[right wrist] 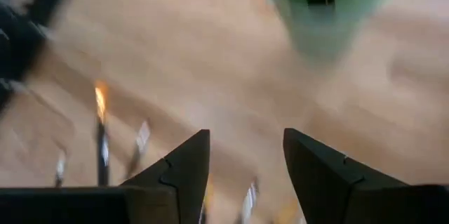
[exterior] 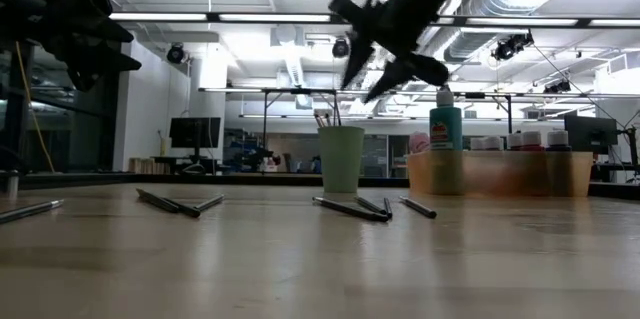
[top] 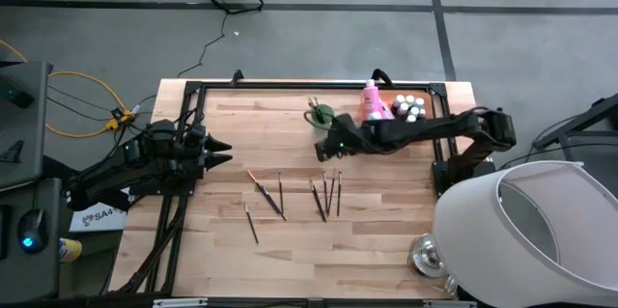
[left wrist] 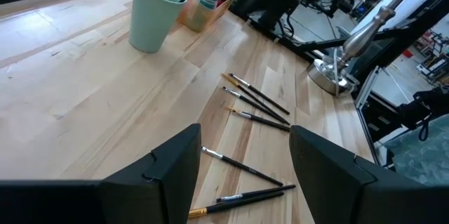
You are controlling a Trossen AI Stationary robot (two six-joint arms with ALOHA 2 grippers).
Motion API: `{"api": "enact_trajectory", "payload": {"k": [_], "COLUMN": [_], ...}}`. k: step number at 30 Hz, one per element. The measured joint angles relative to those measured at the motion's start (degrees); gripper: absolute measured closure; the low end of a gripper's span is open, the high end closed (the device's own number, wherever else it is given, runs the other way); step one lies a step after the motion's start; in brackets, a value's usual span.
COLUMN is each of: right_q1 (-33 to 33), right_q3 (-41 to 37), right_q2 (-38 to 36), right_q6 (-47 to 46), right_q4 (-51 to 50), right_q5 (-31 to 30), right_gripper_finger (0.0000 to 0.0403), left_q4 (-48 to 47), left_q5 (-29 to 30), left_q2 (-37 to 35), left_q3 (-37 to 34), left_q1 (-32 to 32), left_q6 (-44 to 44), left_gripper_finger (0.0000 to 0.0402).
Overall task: Pick & Place Paint Supplies
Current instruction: Put the silver paintbrush into the green cup
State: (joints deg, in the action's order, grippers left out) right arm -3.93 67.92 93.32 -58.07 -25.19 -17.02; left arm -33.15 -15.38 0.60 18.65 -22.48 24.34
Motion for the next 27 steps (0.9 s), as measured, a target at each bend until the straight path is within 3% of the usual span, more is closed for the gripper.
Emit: {"api": "enact_trajectory", "payload": {"k": [3, 8, 14, 21, 27], "right_q1": [0.7, 1.0, 1.1, 1.3, 1.3], "right_q3": [0.0, 0.0, 0.0, 0.1, 0.2], "right_q2": [1.0, 2.8, 5.8, 9.8, 12.2], "right_q6": [-6.3, -10.8, -18.1, -18.9, -19.8], "right_q4": [-6.9, -13.1, -13.2, -12.8, -12.7], "right_q5": [5.0, 6.7, 10.6, 16.2, 16.9], "right_gripper_finger": [0.0231, 0.0235, 0.0228, 0.0212, 0.0211], "left_q4": [0.0, 0.0, 0.0, 0.0, 0.0], "left_q5": [0.0, 0.0, 0.0, 0.0, 0.0], "left_q2": [0.0, 0.0, 0.0, 0.0, 0.0], "left_q3": [0.0, 0.0, 0.0, 0.0, 0.0], "left_q1": [0.0, 0.0, 0.0, 0.0, 0.0], "left_q6": [0.0, 0.0, 0.0, 0.0, 0.0], "left_gripper_finger": [0.0187, 0.0187, 0.0187, 0.0187, 0.0187]}}
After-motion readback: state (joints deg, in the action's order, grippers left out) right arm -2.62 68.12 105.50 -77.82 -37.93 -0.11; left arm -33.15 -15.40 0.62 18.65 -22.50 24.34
